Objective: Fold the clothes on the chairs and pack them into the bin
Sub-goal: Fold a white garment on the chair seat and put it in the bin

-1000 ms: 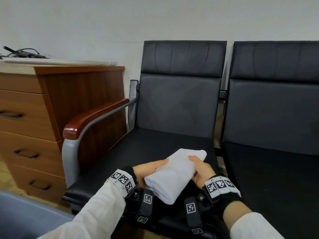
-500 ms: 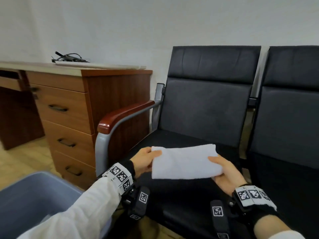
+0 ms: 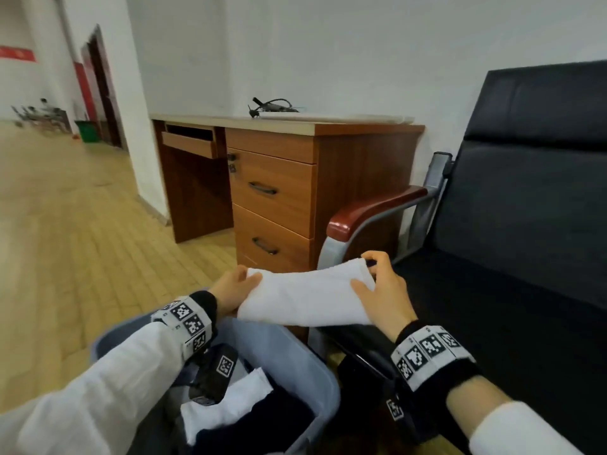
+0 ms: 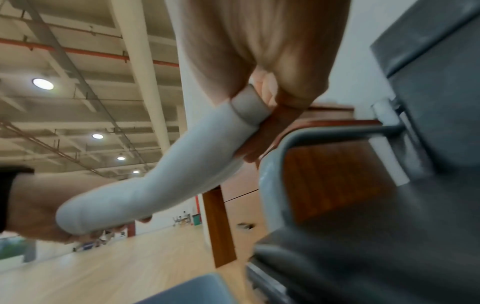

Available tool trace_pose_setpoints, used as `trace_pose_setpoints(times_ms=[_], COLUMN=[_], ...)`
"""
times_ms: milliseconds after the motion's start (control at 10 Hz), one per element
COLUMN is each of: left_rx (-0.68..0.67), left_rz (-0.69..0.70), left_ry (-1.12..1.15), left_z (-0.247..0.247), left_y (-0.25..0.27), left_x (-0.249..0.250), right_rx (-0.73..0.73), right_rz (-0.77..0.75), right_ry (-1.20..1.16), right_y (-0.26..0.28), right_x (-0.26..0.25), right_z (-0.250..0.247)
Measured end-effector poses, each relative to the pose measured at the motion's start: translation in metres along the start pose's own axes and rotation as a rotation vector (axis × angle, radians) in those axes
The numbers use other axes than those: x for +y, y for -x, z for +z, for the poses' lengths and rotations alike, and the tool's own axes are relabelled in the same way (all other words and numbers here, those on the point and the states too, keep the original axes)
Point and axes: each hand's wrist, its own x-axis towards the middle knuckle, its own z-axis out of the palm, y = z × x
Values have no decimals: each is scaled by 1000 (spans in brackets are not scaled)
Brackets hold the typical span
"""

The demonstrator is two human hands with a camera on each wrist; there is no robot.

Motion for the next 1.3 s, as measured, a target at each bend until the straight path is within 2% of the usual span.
trace_pose_setpoints(times_ms=[200,300,400,500,600,700,800,900,1000,1200,1300], left_rx=[146,166,132,119,154,232,231,259,262,222,184], left_rz=[-192,-344,-529,-644,-739,-809,-855,-886,-911,-925,-861], left_ry=[31,128,262,261,150,82,67,25,-49,-133,-186], left_z=[-61,-70,-67,-57,-47,-39,-29,-20,-16,-30,-38], left_y=[-37,-50,-72,-92,-118,-124,-130,-143,-144,-134,-135], left_x=[-108,-157,-213,-273,-339,-353,-374,-432,-456,-389,-365], right_rx=[-306,-418,-508,-559,-575,-523,-512,-644,-733,-687,-675], right_rz=[38,125,181,261,375,449,485,476,483,476,432], right_ry=[65,65,95,95,69,44,37,123,139,87,55], right_y=[-27,-38,-55,-65,-72,-74,-71,-60,-51,-53,-61], right_x=[-14,-1,21,44,70,90,104,113,116,108,92], right_z=[120,179,240,289,337,373,393,400,399,392,376])
